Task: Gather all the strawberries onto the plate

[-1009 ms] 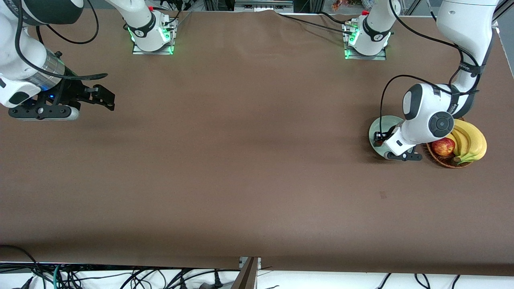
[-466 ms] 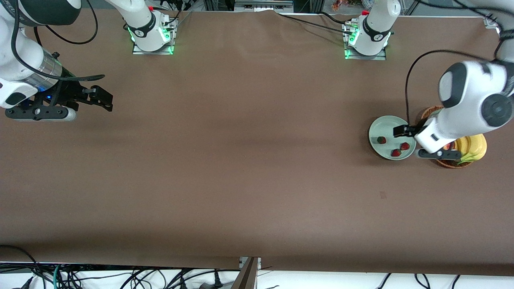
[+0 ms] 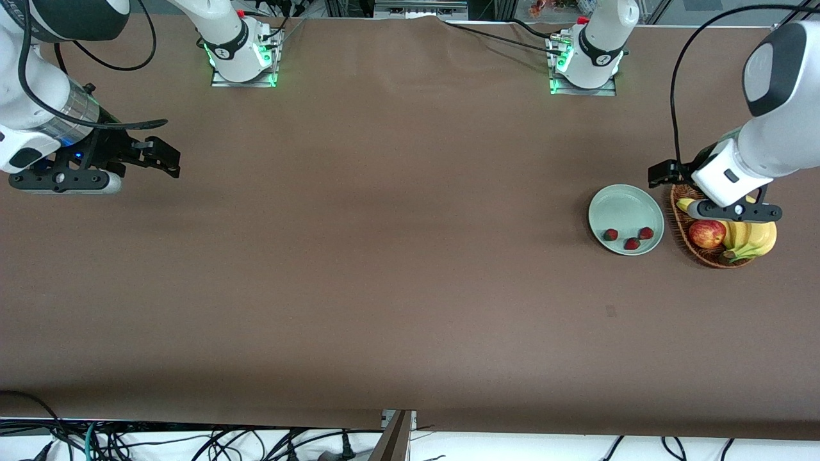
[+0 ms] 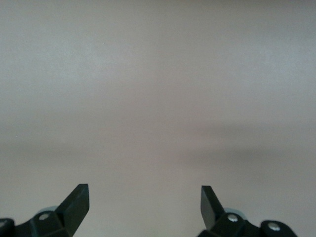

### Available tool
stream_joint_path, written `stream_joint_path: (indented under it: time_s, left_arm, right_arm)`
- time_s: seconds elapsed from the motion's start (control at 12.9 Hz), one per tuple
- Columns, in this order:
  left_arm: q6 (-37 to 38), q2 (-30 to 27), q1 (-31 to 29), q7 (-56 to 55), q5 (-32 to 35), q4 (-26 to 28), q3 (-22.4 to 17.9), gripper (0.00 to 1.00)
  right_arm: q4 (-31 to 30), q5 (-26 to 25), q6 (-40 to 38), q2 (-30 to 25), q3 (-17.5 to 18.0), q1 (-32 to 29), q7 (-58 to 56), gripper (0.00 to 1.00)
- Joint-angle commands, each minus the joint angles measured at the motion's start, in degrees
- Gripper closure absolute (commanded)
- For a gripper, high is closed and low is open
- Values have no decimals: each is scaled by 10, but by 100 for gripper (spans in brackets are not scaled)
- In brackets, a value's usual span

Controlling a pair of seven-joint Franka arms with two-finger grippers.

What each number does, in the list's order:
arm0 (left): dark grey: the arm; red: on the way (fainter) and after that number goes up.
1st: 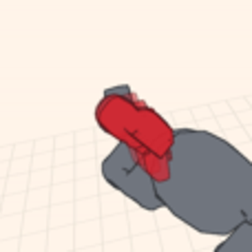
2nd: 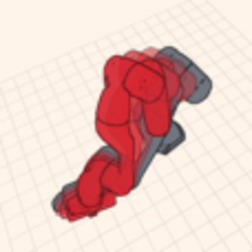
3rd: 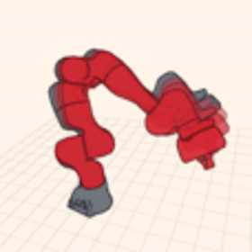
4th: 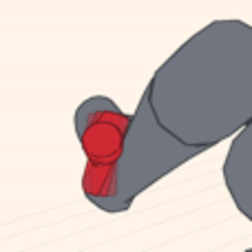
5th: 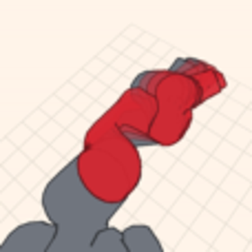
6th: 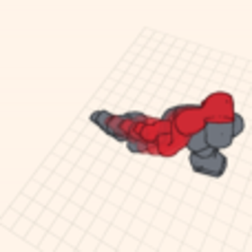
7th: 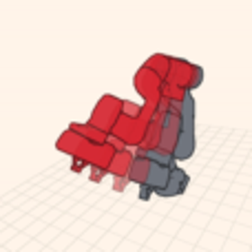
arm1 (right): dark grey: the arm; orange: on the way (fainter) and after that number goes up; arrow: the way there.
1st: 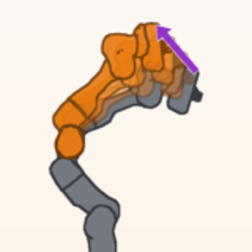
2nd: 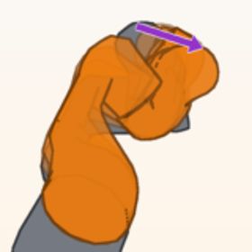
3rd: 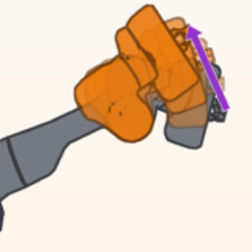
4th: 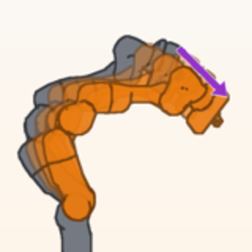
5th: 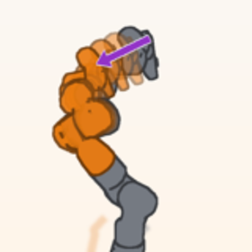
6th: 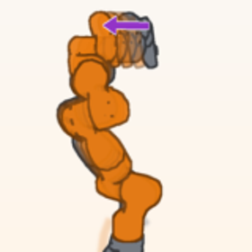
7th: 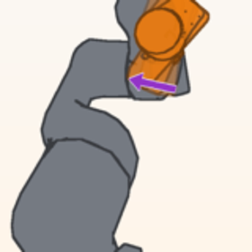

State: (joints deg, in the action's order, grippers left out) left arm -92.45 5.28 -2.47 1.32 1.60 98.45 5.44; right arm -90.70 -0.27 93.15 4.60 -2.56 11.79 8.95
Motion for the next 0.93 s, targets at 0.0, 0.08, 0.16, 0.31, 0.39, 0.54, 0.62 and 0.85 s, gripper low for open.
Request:
stream_joint_path:
  time_s: [0.0, 0.08, 0.16, 0.31, 0.39, 0.54, 0.62, 0.85]
  left_arm:
    - [29, 2, 54, 14, -13, -36, -48, 0]
    - [32, -4, 73, 15, -15, -39, -73, 0]
    - [36, -5, 71, 16, -15, -45, -77, 0]
    - [41, -5, 66, 14, -16, -62, -77, 0]
    - [55, -4, 66, 11, -16, -74, -77, 0]
    - [65, -3, 63, 9, -18, -82, -74, 0]
    - [66, -3, 57, 8, -34, -82, -73, 0]
    - [69, -4, 52, 14, -45, -82, -73, 0]
  right_arm:
    - [10, -3, -7, 3, 5, -5, -1, 0]
    - [10, -3, -7, 3, 5, -5, -2, 0]
    - [10, -2, -7, 3, 5, -5, -1, 0]
    - [10, -1, -7, 3, 5, -5, 1, 0]
    - [10, 0, -8, 3, 5, -5, 1, 0]
    - [10, 1, -8, 3, 4, -5, 0, 0]
    - [10, 1, -8, 3, 4, -5, 1, 0]
    - [9, 2, -8, 3, 3, -6, 1, 0]
